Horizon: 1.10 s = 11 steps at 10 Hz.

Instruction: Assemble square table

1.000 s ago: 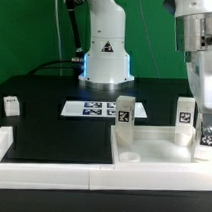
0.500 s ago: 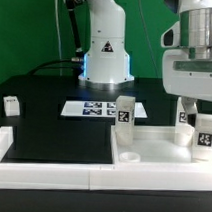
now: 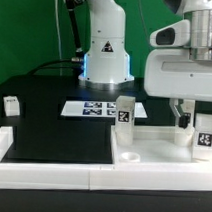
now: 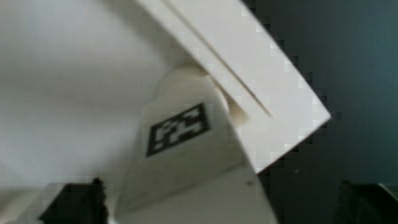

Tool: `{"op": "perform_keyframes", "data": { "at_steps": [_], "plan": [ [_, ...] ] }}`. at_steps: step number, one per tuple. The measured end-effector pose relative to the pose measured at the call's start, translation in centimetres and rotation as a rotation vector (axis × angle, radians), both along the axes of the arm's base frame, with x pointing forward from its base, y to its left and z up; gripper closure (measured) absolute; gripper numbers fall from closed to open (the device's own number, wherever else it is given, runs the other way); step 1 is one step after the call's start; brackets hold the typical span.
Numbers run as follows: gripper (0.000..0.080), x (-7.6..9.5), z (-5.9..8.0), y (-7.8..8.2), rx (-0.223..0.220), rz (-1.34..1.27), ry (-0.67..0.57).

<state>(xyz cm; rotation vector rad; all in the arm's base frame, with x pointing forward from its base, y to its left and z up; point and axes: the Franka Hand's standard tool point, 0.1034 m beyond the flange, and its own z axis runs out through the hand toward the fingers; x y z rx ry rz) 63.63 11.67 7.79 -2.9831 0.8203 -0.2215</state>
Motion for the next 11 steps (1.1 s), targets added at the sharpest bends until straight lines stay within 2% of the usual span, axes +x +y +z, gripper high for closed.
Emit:
{"op": "perform_keyframes", "data": {
  "at_steps": [2, 3, 4, 5, 8, 9, 10, 11],
  "plan": [
    [0.0151, -0.01, -0.02, 0.02, 0.005, -0.032, 0.0],
    [0.0245, -0.01, -0.02, 0.0, 0.005, -0.031, 0.0],
    [0.0427, -0.01, -0.02, 0.01, 0.005, -0.034, 0.0],
    [0.0505, -0.15, -0.11, -0.27, 0.023, -0.157, 0.007],
    [0.0505, -0.28, -0.22, -0.6, 0.054, -0.387, 0.011],
    [0.0505, -0.48, -0.25, -0.72, 0.077, -0.573, 0.022],
    [0.0505, -0.7, -0.27, -0.65, 0.123, -0.782, 0.029],
    [0.0505, -0.99, -0.4, -0.79, 0.201, -1.01, 0.043]
  ]
}}
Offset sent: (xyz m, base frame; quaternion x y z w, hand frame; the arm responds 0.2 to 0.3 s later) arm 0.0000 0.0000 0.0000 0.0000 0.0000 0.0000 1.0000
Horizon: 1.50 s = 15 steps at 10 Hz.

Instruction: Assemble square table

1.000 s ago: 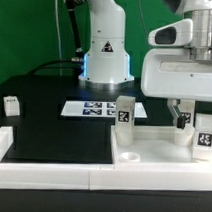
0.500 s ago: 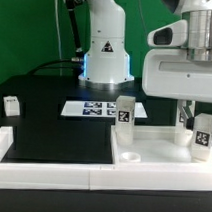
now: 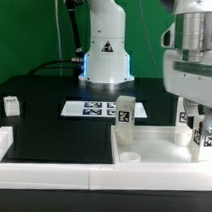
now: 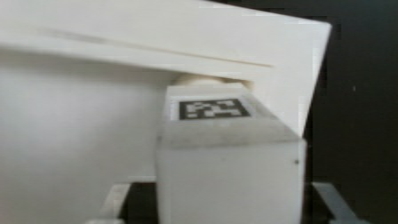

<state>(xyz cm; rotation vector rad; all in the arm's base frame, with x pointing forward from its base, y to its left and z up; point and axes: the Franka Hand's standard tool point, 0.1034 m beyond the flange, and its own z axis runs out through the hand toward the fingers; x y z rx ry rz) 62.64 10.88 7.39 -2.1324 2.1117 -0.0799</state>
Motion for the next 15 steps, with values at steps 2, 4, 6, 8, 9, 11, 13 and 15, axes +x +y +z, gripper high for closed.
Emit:
{"op": "perform_keyframes", "data": {
  "at_steps": [2, 4, 6, 8, 9, 11, 13, 15],
  "plan": [
    [0.0505, -0.3, -0.2, -0.2, 0.115, -0.266, 0.013],
    [0.0505, -0.3, -0.2, -0.1, 0.118, -0.297, 0.016],
    [0.0247, -0.3, -0.2, 0.2, 0.092, -0.185, 0.017],
    [0.017, 0.2, 0.4, 1.6, 0.01, 0.204, -0.011],
    [0.0156, 0.1, 0.2, 1.3, 0.008, 0.212, -0.009],
    [0.0151, 0.2, 0.2, 1.1, -0.018, 0.377, -0.021],
    [0.015, 0.1, 0.2, 1.4, -0.12, 0.728, -0.01],
    [0.015, 0.6, 0.3, 1.1, -0.182, 0.958, -0.056]
  ]
}}
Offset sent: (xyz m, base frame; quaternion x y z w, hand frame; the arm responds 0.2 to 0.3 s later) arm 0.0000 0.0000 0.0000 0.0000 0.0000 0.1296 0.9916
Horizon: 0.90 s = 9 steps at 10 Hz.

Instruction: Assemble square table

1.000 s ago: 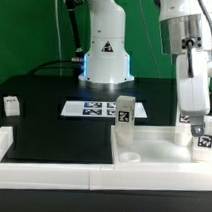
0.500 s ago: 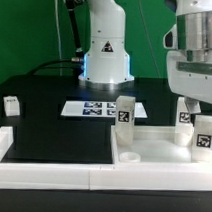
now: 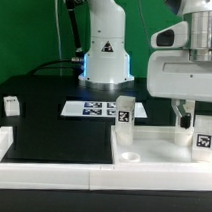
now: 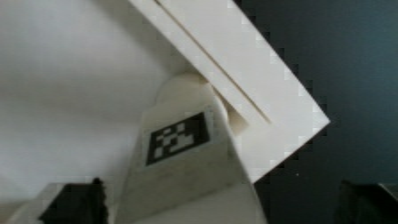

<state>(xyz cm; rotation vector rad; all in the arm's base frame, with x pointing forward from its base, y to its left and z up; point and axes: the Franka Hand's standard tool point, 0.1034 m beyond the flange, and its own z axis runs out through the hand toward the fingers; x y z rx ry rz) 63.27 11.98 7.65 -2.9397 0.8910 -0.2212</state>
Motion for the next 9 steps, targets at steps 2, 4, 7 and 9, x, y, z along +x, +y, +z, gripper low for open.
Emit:
{"op": "perform_keyframes", "data": {
  "at_steps": [2, 4, 7, 9],
  "plan": [
    [0.0177, -0.01, -0.02, 0.01, 0.004, -0.017, 0.001],
    [0.0349, -0.02, -0.03, 0.02, 0.011, -0.055, 0.001],
    [0.0502, -0.27, -0.23, -0.43, 0.039, -0.269, 0.016],
    [0.0502, -0.59, -0.29, -0.37, 0.118, -0.658, 0.054]
  ]
}}
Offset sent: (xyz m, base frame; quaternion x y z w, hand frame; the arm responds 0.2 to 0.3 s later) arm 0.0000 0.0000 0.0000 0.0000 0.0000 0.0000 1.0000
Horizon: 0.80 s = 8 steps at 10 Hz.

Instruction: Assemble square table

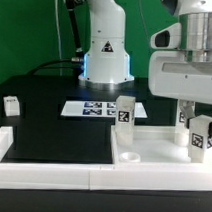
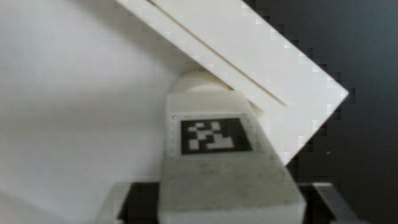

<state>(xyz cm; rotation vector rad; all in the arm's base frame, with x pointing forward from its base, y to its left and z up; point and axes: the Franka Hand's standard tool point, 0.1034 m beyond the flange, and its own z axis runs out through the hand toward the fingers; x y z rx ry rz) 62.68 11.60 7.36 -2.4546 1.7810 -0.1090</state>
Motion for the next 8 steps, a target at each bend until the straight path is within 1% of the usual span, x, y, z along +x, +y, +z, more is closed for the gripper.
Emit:
{"op": "perform_keyframes", "data": {
  "at_steps": [1, 3, 4, 5, 6, 7, 8],
  "plan": [
    [0.0504, -0.1, -0.04, 0.01, 0.069, -0.209, 0.007],
    [0.0504, -0.03, -0.08, -0.23, 0.183, -0.461, 0.026],
    [0.0504, -0.03, -0.09, -0.16, 0.207, -0.554, 0.036],
    [0.0504, -0.04, -0.1, -0.14, 0.212, -0.599, 0.043],
    [0.0504, -0.05, -0.13, -0.17, 0.208, -0.583, 0.041],
    [0.0396, -0.06, -0.17, -0.18, 0.205, -0.569, 0.039],
    [0.0258, -0.09, -0.21, -0.1, 0.199, -0.542, 0.038]
  ]
}}
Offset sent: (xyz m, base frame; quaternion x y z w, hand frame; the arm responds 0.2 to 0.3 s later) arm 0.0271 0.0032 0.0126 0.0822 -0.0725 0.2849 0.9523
